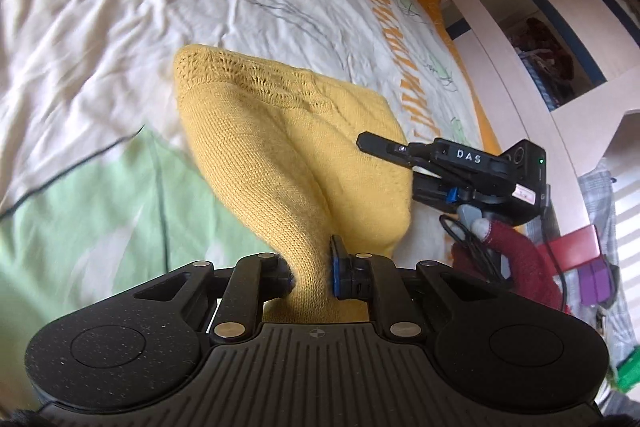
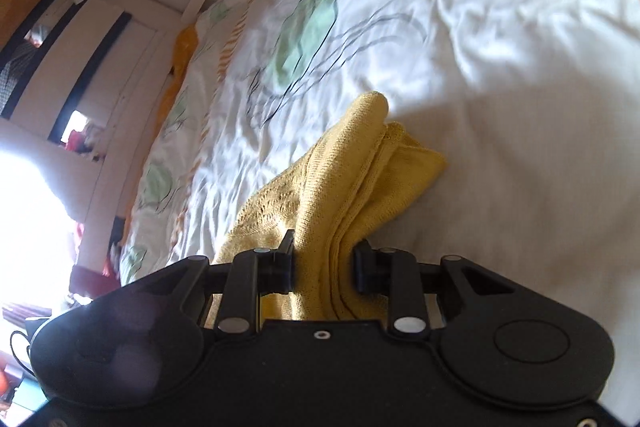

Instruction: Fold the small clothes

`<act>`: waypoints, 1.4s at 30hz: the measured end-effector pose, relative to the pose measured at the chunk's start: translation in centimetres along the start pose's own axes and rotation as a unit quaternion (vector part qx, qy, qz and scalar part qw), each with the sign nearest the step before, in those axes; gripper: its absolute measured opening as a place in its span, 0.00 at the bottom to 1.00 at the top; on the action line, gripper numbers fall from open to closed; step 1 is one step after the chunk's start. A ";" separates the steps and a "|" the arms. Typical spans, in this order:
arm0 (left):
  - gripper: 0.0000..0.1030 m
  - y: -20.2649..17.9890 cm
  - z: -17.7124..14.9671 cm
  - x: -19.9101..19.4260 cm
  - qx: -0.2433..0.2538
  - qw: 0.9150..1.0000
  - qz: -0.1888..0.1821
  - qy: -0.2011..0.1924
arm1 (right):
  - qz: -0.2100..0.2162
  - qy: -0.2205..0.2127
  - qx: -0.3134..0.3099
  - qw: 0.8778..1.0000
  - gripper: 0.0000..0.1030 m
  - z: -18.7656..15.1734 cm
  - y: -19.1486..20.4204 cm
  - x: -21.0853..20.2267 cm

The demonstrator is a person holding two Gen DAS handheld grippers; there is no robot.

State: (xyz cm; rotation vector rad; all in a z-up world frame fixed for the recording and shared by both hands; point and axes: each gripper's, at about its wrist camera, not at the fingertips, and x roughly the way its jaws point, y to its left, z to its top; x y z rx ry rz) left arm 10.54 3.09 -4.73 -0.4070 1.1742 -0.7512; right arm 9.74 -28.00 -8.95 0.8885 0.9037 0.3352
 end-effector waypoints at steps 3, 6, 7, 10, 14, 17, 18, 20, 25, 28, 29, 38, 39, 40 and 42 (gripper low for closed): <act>0.16 0.2 -2.2 -0.3 0.020 0.999 0.027 -0.002 | -0.027 -0.005 -0.038 0.999 0.38 -1.5 1.5 -0.2; 0.23 -0.3 -3.9 0.7 0.066 0.993 0.098 -0.015 | -0.093 -0.042 -0.078 0.992 0.43 -2.0 2.4 -0.6; 0.29 -0.4 -4.4 1.3 0.075 0.990 0.115 -0.016 | -0.121 -0.054 -0.093 0.987 0.46 -2.4 2.6 -0.7; 0.35 0.1 -5.6 1.9 0.087 0.986 0.136 -0.031 | -0.160 -0.077 -0.108 0.978 0.56 -3.1 2.3 -1.0; 0.40 0.2 -6.5 1.2 0.070 0.985 0.146 -0.064 | -0.188 -0.100 -0.125 0.969 0.62 -3.9 2.4 -1.4; 0.42 0.5 -7.5 0.2 0.062 0.982 0.156 -0.084 | -0.198 -0.112 -0.128 0.965 0.67 -4.7 2.8 -2.1; 0.44 0.5 -7.5 0.0 0.062 0.981 0.160 -0.089 | -0.201 -0.118 -0.130 0.964 0.69 -4.9 2.9 -2.4; 0.47 0.4 -7.9 -0.6 0.060 0.978 0.171 -0.102 | -0.206 -0.129 -0.133 0.961 0.70 -5.5 3.3 -3.0; 0.55 -0.2 -8.1 -2.2 0.063 0.968 0.202 -0.139 | -0.216 -0.164 -0.138 0.953 0.75 -7.0 4.5 -4.5; 0.73 -1.0 -8.2 -2.9 0.069 0.961 0.220 -0.153 | -0.211 -0.180 -0.145 0.950 0.88 -8.3 5.6 -5.2; 0.76 -1.4 -8.1 -3.1 0.071 0.958 0.228 -0.156 | -0.210 -0.183 -0.149 0.949 0.91 -8.8 5.9 -5.4; 1.00 -4.6 -8.6 -4.2 0.108 0.934 0.283 -0.191 | -0.222 -0.183 -0.164 0.943 1.00 -13.3 7.9 -6.7; 1.00 -4.9 -8.7 -4.3 0.110 0.932 0.285 -0.194 | -0.226 -0.182 -0.164 0.943 1.00 -13.7 8.0 -6.9; 1.00 -5.2 -8.7 -4.5 0.112 0.930 0.287 -0.198 | -0.232 -0.181 -0.165 0.941 1.00 -14.2 8.1 -7.1; 1.00 -5.7 -8.7 -4.7 0.110 0.930 0.289 -0.201 | -0.246 -0.181 -0.170 0.937 1.00 -15.0 8.4 -7.5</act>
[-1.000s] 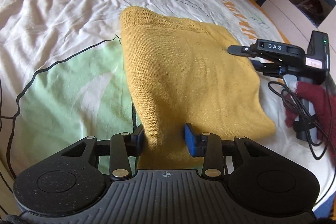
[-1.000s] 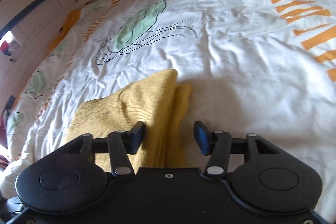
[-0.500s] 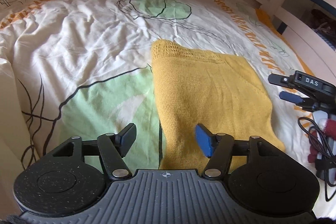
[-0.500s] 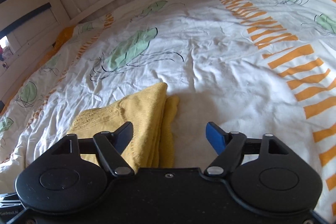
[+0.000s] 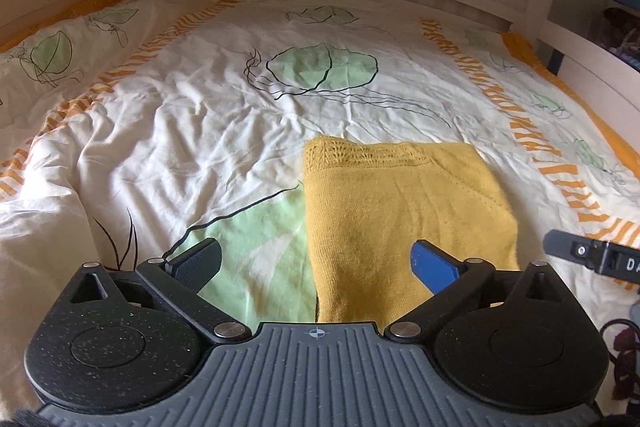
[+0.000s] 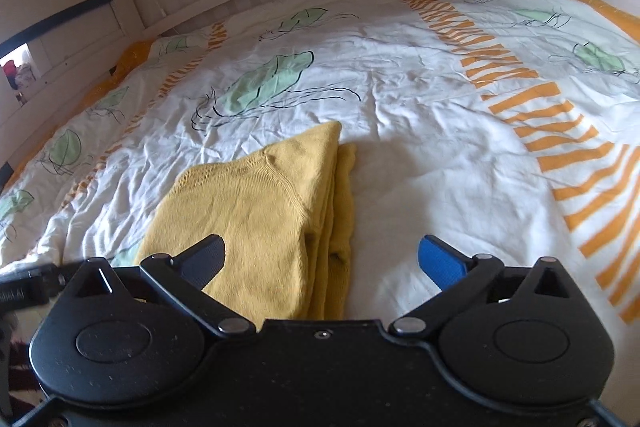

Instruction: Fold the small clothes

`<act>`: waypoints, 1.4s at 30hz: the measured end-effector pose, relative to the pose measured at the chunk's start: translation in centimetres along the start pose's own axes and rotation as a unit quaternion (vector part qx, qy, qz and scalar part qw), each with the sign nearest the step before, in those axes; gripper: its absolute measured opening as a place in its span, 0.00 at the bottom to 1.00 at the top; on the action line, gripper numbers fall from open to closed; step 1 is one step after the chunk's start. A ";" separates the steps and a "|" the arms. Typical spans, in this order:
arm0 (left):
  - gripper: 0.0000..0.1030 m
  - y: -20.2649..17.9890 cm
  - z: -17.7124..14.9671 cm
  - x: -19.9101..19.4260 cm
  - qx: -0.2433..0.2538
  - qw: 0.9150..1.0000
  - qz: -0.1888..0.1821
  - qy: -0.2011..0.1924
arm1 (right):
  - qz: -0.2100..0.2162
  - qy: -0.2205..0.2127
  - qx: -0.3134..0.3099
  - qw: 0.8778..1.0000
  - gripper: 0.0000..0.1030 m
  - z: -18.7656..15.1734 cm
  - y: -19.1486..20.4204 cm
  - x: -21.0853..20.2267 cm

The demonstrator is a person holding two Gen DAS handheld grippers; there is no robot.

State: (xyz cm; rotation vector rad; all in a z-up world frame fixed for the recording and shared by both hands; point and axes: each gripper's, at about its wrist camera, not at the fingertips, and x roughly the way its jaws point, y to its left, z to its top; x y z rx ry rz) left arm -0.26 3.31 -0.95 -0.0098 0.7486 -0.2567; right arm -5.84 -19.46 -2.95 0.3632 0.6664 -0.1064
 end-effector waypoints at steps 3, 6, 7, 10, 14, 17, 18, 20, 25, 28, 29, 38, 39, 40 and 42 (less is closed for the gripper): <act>1.00 -0.4 0.1 -0.4 -0.003 1.000 0.000 0.009 | -0.023 0.004 -0.009 1.000 1.00 -0.6 0.2 -1.0; 0.99 -1.0 -0.1 -0.5 0.000 1.000 -0.016 0.026 | -0.024 0.007 -0.004 1.000 1.00 -1.0 0.3 -2.1; 0.99 -1.3 -0.2 -0.6 0.001 0.999 -0.014 0.031 | -0.021 0.009 -0.003 1.000 1.00 -1.1 0.3 -2.4; 0.99 -2.4 -0.4 -0.7 0.020 0.999 0.015 0.049 | -0.030 0.021 -0.015 0.999 1.00 -1.5 0.8 -3.1; 0.99 -3.2 -0.6 -0.7 0.032 0.995 0.051 0.073 | -0.040 0.029 -0.034 0.998 1.00 -1.7 1.4 -3.7; 0.99 -3.2 -0.7 -0.9 0.031 0.994 0.072 0.079 | -0.049 0.028 -0.049 0.997 1.00 -1.8 1.8 -4.3; 0.99 -3.2 -0.8 -1.0 0.033 0.993 0.079 0.079 | -0.052 0.029 -0.053 0.997 1.00 -1.8 1.9 -4.4; 0.99 -3.3 -0.7 -1.1 0.039 0.991 0.095 0.081 | -0.056 0.030 -0.058 0.996 0.99 -1.7 2.2 -4.7; 0.99 -3.6 -0.5 -1.3 0.053 0.987 0.119 0.092 | -0.068 0.019 -0.053 0.996 0.99 -1.5 2.6 -5.3; 0.99 -3.2 -0.5 -1.3 0.034 0.989 0.094 0.105 | -0.062 0.013 -0.042 0.997 0.99 -1.3 2.7 -5.6; 0.99 -3.1 -0.6 -1.2 0.026 0.990 0.086 0.112 | -0.062 0.014 -0.039 0.997 0.99 -1.2 2.7 -5.6; 0.98 -2.8 -1.1 -1.2 0.012 0.991 0.052 0.126 | -0.068 0.036 -0.041 0.996 0.99 -1.0 3.3 -5.3; 0.98 -2.8 -1.2 -1.2 0.011 0.991 0.050 0.127 | -0.063 0.039 -0.039 0.996 0.99 -1.0 3.3 -5.2; 0.98 -2.8 -1.3 -1.2 0.010 0.990 0.049 0.128 | -0.060 0.043 -0.036 0.997 0.99 -1.1 3.3 -5.1; 0.98 -2.7 -1.4 -1.2 0.010 0.990 0.048 0.130 | -0.059 0.048 -0.033 0.997 0.99 -1.2 3.2 -4.9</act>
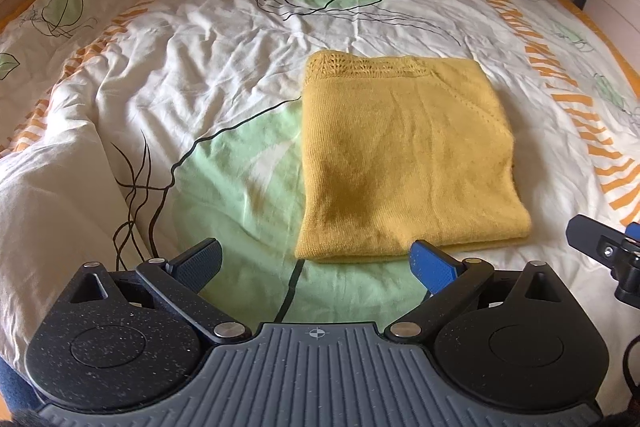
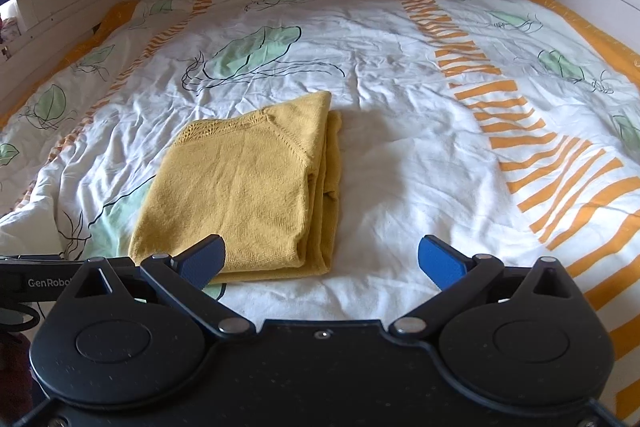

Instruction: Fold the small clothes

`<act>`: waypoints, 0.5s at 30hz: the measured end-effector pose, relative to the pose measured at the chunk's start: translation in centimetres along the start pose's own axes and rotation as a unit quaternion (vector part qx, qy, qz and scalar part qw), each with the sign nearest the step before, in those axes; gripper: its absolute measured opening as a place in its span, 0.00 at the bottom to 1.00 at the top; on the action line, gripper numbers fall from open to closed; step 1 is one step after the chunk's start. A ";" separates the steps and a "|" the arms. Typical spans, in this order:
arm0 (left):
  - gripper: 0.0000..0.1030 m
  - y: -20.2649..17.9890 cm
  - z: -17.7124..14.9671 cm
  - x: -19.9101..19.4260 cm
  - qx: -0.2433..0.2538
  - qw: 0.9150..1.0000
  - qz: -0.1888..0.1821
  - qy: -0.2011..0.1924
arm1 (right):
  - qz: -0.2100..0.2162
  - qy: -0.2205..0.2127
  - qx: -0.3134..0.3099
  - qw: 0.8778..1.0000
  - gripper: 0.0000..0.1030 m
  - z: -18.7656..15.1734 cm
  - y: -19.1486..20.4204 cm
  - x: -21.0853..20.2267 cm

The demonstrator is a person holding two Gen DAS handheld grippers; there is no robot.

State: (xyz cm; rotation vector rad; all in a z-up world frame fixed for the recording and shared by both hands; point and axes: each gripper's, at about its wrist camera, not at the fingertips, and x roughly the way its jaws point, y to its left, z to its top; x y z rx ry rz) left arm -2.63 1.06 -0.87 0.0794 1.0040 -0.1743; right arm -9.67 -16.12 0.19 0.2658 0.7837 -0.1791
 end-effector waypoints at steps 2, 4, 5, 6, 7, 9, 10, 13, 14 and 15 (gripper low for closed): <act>0.98 0.1 0.0 0.1 -0.002 1.000 -0.001 0.002 | 0.000 0.004 -0.001 1.000 0.99 -0.1 0.1 0.2; 0.98 0.2 -0.1 0.1 -0.003 1.000 -0.001 0.004 | 0.002 0.008 0.000 1.000 0.99 -0.2 0.1 0.4; 0.98 0.2 -0.1 0.1 -0.003 1.000 -0.001 0.004 | 0.003 0.010 0.001 1.000 0.99 -0.3 0.0 0.4; 0.98 0.2 -0.2 0.2 -0.003 1.000 0.000 0.005 | 0.003 0.012 0.002 1.000 0.99 -0.3 0.0 0.5; 0.98 0.2 -0.2 0.2 -0.003 1.000 0.000 0.006 | 0.003 0.014 0.002 1.000 0.99 -0.3 0.0 0.6; 0.98 0.2 -0.3 0.4 -0.002 1.000 0.001 0.009 | 0.002 0.017 0.004 1.000 0.99 -0.4 -0.1 0.7; 0.98 0.2 -0.3 0.4 -0.001 1.000 0.002 0.009 | 0.001 0.019 0.005 1.000 0.99 -0.5 -0.1 0.8; 0.98 0.1 -0.5 0.5 0.004 1.000 0.005 0.009 | 0.000 0.026 0.007 1.000 0.99 -0.6 -0.2 1.1; 0.98 0.1 -0.5 0.4 0.004 1.000 0.005 0.008 | 0.000 0.027 0.008 1.000 0.99 -0.6 -0.2 1.1; 0.98 0.1 -0.5 0.4 0.005 1.000 0.005 0.008 | 0.000 0.029 0.008 1.000 0.99 -0.7 -0.2 1.2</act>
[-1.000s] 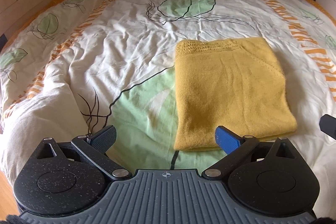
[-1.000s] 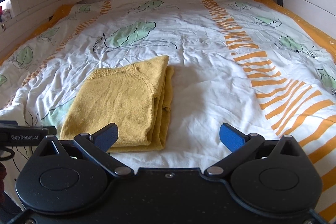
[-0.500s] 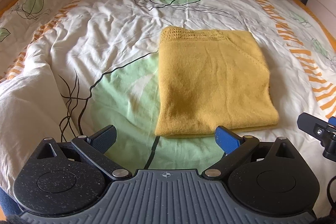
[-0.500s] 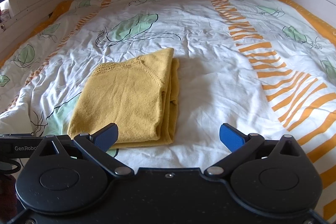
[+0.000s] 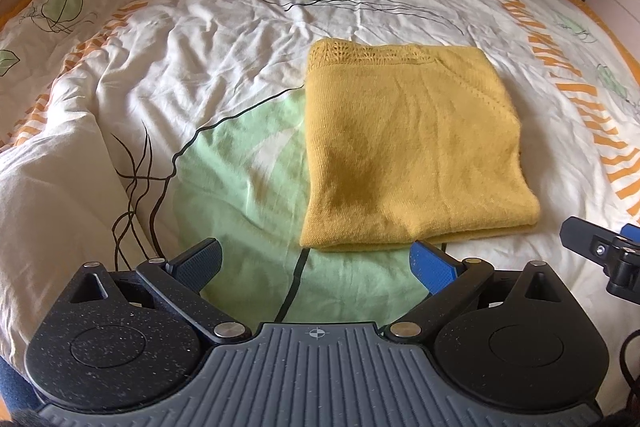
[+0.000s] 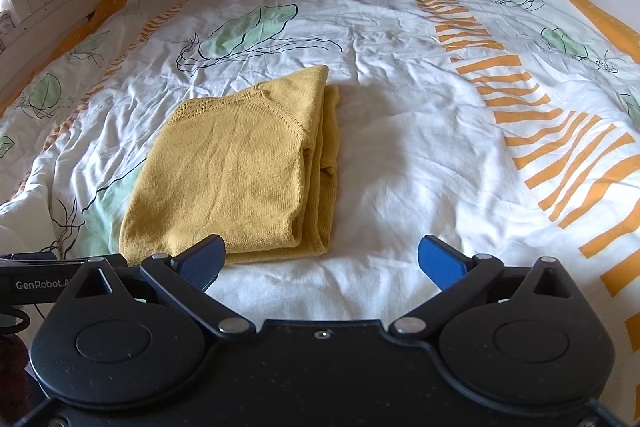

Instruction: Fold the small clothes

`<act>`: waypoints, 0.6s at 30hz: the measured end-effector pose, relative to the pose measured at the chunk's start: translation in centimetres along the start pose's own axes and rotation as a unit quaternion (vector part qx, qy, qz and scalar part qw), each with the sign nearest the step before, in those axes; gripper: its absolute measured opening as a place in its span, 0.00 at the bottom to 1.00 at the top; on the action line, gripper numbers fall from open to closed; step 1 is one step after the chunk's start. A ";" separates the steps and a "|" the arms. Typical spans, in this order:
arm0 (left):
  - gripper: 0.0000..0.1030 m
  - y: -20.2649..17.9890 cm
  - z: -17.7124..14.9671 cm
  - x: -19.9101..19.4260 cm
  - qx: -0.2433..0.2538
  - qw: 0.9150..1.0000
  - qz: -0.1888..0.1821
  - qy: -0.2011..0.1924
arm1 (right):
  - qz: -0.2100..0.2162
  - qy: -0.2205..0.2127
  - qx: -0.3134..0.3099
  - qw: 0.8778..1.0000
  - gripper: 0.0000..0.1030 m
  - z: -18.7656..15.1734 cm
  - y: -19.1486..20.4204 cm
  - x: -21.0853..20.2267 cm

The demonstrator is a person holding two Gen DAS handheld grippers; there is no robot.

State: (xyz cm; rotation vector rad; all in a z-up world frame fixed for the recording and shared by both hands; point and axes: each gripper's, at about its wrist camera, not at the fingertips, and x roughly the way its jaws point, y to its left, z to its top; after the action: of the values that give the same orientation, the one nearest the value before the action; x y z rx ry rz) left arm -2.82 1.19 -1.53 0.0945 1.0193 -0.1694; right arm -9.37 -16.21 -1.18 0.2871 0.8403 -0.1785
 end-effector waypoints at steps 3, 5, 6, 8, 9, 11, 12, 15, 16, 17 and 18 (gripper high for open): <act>0.98 0.1 -0.1 0.1 0.000 1.000 0.000 0.002 | 0.000 0.005 0.002 1.000 0.99 -0.1 -0.1 0.2; 0.98 0.1 -0.1 0.1 0.000 1.000 0.000 0.003 | 0.000 0.008 0.004 1.000 0.99 -0.1 -0.1 0.3; 0.98 0.1 -0.1 0.2 0.001 1.000 0.001 0.004 | 0.001 0.009 0.005 1.000 0.99 -0.2 -0.1 0.3; 0.98 0.1 -0.1 0.2 0.001 1.000 0.001 0.005 | 0.001 0.010 0.006 1.000 0.99 -0.2 -0.2 0.3; 0.98 0.1 -0.1 0.3 0.001 1.000 0.000 0.005 | 0.001 0.010 0.006 1.000 0.99 -0.2 -0.1 0.4; 0.98 0.1 -0.1 0.4 0.001 1.000 0.000 0.007 | 0.002 0.010 0.006 1.000 0.99 -0.2 -0.2 0.4; 0.98 0.1 -0.1 0.4 0.000 1.000 0.000 0.007 | 0.002 0.011 0.006 1.000 0.99 -0.2 -0.1 0.4; 0.98 0.1 -0.2 0.5 -0.001 1.000 -0.001 0.009 | 0.002 0.013 0.007 1.000 0.99 -0.2 -0.1 0.5; 0.98 0.1 -0.2 0.5 0.000 1.000 -0.001 0.009 | 0.002 0.013 0.007 1.000 0.99 -0.2 -0.1 0.5; 0.98 0.1 -0.2 0.5 0.000 1.000 -0.001 0.009 | 0.003 0.014 0.008 1.000 0.99 -0.2 -0.1 0.6; 0.98 0.1 -0.2 0.5 0.000 1.000 -0.001 0.009 | 0.004 0.015 0.008 1.000 0.99 -0.2 -0.1 0.6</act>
State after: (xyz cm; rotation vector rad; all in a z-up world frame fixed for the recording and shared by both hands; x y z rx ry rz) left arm -2.68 1.26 -2.03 0.0950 1.0377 -0.1706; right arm -9.11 -16.25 -1.82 0.3087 0.8669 -0.1748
